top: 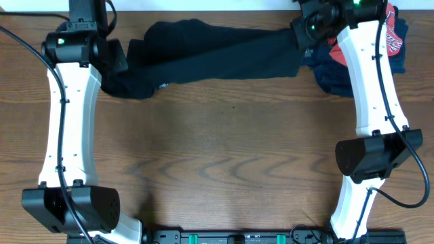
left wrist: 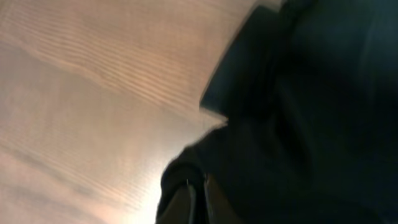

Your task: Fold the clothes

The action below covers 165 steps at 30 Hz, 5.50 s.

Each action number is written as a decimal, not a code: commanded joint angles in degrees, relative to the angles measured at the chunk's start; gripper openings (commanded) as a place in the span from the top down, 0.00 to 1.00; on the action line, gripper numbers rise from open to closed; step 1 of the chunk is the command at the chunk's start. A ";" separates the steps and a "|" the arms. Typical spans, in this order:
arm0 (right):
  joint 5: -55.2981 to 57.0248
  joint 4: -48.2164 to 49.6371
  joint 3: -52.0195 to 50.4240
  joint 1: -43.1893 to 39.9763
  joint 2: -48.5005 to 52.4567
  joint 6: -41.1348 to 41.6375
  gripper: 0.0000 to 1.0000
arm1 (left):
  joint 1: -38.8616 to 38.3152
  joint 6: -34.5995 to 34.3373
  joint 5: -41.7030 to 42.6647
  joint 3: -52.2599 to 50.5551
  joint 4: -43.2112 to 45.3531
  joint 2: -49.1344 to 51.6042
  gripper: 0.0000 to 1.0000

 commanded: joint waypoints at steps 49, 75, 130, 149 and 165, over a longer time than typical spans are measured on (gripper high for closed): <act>-3.72 3.04 -62.01 4.96 -25.97 22.21 0.99 | -5.75 -1.44 12.37 -31.21 -5.60 -8.98 0.94; -2.01 21.20 -66.01 -3.82 -25.49 21.66 0.99 | -5.77 -1.60 10.47 -32.96 23.85 0.72 0.94; -2.05 26.36 -57.33 -0.02 -23.30 19.08 0.26 | -5.46 20.00 8.70 -27.52 50.25 11.69 0.17; -2.08 26.36 -57.35 0.35 -23.30 19.12 0.24 | -2.29 11.67 6.36 -27.54 45.79 19.23 0.17; -2.03 27.50 -57.35 0.35 -23.30 19.08 0.24 | 5.99 -12.74 6.38 -27.54 30.12 28.09 0.17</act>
